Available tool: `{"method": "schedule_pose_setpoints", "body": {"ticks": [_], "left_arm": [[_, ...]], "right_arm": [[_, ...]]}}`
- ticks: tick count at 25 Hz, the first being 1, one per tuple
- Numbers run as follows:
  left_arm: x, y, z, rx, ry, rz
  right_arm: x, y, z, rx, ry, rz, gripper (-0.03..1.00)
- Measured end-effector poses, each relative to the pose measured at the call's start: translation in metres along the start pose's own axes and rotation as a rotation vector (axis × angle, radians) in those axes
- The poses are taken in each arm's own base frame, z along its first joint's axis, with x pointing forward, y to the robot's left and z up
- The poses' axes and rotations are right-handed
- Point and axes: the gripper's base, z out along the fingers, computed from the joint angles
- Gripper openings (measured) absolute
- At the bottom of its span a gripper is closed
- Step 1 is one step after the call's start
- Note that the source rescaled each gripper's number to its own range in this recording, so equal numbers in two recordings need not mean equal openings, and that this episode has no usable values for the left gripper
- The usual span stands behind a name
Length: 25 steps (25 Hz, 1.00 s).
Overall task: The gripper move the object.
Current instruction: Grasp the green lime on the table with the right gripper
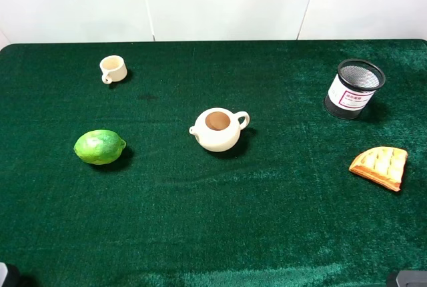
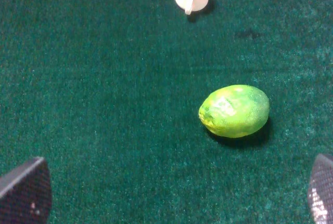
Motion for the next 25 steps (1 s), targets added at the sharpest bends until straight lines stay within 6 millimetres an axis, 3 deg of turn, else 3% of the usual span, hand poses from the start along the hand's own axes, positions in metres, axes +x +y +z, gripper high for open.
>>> {"method": "schedule_pose_setpoints", "body": {"ticks": [9,21,25], "left_arm": [[0.000,0.000,0.000,0.000,0.000,0.000],[0.000,0.000,0.000,0.000,0.000,0.000],[0.000,0.000,0.000,0.000,0.000,0.000]], "right_arm": [[-0.011,0.000,0.006,-0.035,0.002,0.007,1.00],[-0.065,-0.021,0.058,-0.088,0.239,-0.118,1.00],[-0.077,-0.020,0.079,-0.164,0.287,-0.174,1.00]]}}
